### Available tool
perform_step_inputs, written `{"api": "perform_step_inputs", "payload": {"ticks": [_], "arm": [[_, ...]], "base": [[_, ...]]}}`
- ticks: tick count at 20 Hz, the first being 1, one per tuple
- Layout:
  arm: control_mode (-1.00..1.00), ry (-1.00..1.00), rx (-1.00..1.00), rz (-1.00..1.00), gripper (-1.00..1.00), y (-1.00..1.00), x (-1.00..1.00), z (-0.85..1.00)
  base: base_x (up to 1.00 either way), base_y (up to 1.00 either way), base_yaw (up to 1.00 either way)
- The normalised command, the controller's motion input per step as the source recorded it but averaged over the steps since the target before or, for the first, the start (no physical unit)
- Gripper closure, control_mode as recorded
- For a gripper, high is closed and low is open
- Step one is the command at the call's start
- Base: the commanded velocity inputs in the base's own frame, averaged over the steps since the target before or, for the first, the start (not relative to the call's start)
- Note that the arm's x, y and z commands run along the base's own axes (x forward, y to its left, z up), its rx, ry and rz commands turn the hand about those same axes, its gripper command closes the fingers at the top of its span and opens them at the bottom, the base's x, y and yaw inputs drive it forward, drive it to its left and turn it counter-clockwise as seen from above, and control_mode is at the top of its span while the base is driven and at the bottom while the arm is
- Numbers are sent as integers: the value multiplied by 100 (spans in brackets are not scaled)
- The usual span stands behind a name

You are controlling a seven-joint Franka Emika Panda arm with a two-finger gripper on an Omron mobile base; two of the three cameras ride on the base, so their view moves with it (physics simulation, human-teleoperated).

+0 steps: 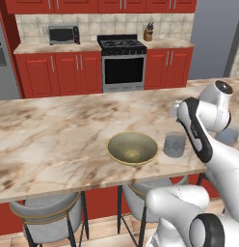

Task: There are four ice cubes in the ice bowl. Place two ice cubes in each glass of water.

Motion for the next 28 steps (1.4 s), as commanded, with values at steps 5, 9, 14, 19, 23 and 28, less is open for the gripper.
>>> {"api": "perform_step_inputs", "payload": {"ticks": [5, 9, 14, 19, 23, 28], "arm": [[-100, -5, 0, -27, 100, -73, 1, 12], [-100, -6, 0, -28, 100, -81, 11, 0], [-100, -7, 4, -23, 100, -83, 23, -3], [-100, 0, 10, -12, 100, -78, 20, -1], [-100, 6, 8, -2, 100, -81, 24, -4], [-100, 6, 4, 0, 100, -69, 33, -24]], "base": [[0, 0, 0], [0, 0, 0], [0, 0, 0], [0, 0, 0], [0, 0, 0], [0, 0, 0]]}}
